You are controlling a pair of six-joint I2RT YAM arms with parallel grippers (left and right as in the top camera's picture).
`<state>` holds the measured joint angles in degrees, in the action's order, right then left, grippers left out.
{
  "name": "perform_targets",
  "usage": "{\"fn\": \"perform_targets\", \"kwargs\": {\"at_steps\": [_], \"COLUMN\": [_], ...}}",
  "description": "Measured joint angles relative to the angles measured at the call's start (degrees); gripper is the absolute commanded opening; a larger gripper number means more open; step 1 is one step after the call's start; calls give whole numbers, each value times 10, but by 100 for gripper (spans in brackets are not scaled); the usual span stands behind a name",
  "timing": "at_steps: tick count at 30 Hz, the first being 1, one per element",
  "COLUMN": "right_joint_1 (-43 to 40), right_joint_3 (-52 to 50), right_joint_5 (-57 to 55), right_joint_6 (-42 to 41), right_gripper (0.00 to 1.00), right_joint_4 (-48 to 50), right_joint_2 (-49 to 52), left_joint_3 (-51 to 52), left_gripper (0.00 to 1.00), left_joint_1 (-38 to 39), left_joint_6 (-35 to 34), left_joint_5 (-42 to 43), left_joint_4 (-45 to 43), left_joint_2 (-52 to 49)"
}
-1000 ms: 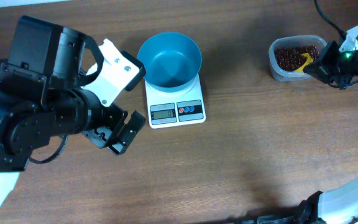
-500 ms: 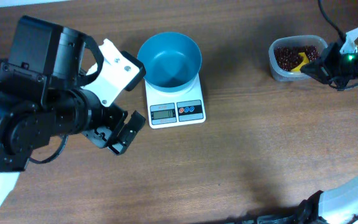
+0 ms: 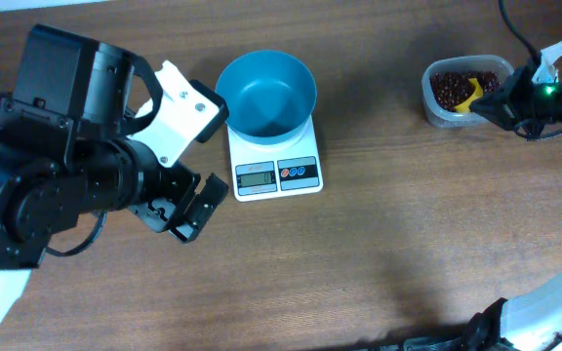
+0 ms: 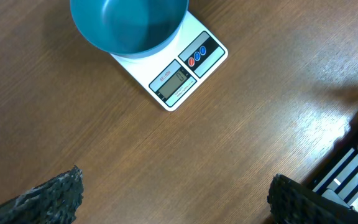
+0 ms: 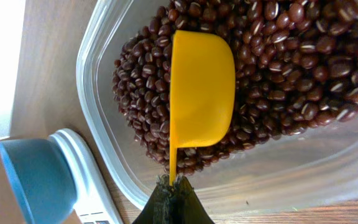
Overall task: Scoop item into bowl and weigh 50g on scale
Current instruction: 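Push the yellow scoop through the red beans with the right gripper, then lift the filled scoop out of the tub with the right gripper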
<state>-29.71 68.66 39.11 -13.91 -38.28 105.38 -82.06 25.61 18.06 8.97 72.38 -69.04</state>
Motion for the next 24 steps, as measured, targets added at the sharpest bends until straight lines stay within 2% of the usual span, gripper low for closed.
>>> {"fn": "perform_targets", "kwargs": {"at_steps": [13, 18, 24], "right_joint_1": [-32, -70, -113], "right_joint_3": [5, -1, -5], "right_joint_5": [82, 131, 175], "right_joint_6": [-24, -8, 53], "right_gripper": [4, 4, 4], "right_joint_4": [-18, -14, -20], "right_joint_2": [31, 40, 46], "left_joint_3": [0, 0, 0], "left_gripper": [99, 99, 99], "left_joint_1": [0, 0, 0], "left_joint_6": [0, 0, 0], "left_joint_5": [0, 0, 0], "left_joint_4": [0, 0, 0], "left_joint_2": [0, 0, 0]}}
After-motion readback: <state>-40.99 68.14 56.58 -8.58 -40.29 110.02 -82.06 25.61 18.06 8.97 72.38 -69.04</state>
